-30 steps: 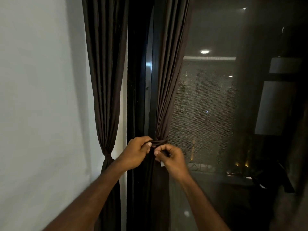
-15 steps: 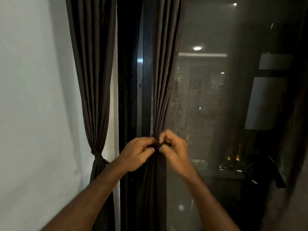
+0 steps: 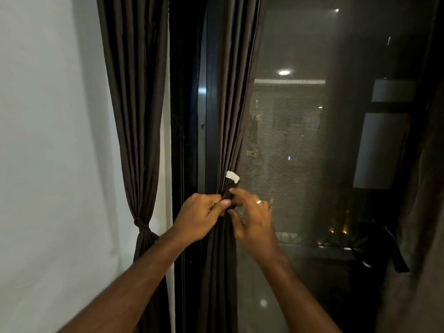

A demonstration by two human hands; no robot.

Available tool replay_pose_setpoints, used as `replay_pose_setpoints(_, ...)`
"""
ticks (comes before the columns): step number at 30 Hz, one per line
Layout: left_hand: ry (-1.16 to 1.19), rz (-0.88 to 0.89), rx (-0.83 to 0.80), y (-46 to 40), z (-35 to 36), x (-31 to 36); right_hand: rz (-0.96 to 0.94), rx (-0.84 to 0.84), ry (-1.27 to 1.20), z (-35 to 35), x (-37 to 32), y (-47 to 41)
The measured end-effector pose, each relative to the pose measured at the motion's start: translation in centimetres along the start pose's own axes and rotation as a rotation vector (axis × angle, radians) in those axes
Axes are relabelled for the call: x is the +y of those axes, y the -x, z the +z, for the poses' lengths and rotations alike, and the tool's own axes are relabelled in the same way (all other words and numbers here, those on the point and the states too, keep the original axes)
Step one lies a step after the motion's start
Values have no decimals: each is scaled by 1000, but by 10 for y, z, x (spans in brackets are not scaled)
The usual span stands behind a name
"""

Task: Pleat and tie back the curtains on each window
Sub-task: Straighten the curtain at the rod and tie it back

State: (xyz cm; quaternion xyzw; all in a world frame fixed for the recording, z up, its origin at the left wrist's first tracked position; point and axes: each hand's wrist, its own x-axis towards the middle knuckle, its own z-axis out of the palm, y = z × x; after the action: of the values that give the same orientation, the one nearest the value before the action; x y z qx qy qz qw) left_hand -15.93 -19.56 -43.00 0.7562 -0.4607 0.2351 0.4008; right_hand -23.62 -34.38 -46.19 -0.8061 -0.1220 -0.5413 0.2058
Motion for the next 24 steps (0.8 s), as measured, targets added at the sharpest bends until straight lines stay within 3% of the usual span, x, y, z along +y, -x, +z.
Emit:
replay_pose_setpoints(6, -80, -25, -84, -8, -12, 4, -147, 4, 322, 13, 2, -6)
replay_pose_setpoints(9, -133, -33, -191, -9, -20, 8, -146, -13, 284, 12, -4, -10)
replay_pose_setpoints(14, 72, -16, -298, -2, -28, 8, -112, -139, 81, -2, 1, -33)
replay_pose_setpoints(20, 375, -121, -66, 3, -22, -4, 78, -409, -93, -2, 8, -36)
replay_pose_setpoints(24, 367, -159, -56, 6, -14, 4, 119, -459, -134, -5, 10, -36)
